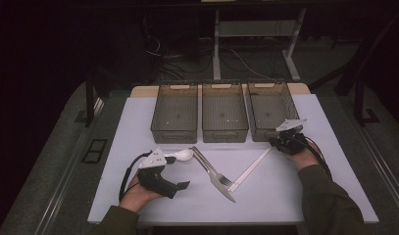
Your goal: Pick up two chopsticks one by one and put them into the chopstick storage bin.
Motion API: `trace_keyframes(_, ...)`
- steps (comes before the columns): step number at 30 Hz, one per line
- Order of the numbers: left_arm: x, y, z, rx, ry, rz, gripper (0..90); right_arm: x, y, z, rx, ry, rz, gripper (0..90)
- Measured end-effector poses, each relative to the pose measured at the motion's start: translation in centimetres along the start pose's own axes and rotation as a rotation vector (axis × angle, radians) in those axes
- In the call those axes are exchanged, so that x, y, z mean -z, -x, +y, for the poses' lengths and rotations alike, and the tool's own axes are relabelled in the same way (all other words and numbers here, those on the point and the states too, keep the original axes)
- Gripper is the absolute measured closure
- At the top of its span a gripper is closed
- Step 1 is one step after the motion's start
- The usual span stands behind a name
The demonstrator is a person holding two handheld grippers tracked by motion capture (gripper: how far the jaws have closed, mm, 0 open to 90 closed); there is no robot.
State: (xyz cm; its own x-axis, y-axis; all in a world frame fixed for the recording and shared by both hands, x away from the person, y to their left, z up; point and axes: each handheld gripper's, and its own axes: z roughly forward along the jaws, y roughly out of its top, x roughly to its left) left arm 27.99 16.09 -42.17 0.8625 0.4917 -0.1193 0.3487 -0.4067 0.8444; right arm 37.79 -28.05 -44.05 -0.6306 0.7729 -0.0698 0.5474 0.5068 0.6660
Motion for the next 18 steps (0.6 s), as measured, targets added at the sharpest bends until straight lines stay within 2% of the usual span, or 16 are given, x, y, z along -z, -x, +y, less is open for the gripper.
trace_keyframes(18, 0.07, 0.04, 0.02, -0.002, 0.0, -0.002, 0.8, -0.17, -0.24, -0.29, 0.018, -0.024, 0.001, 89.5)
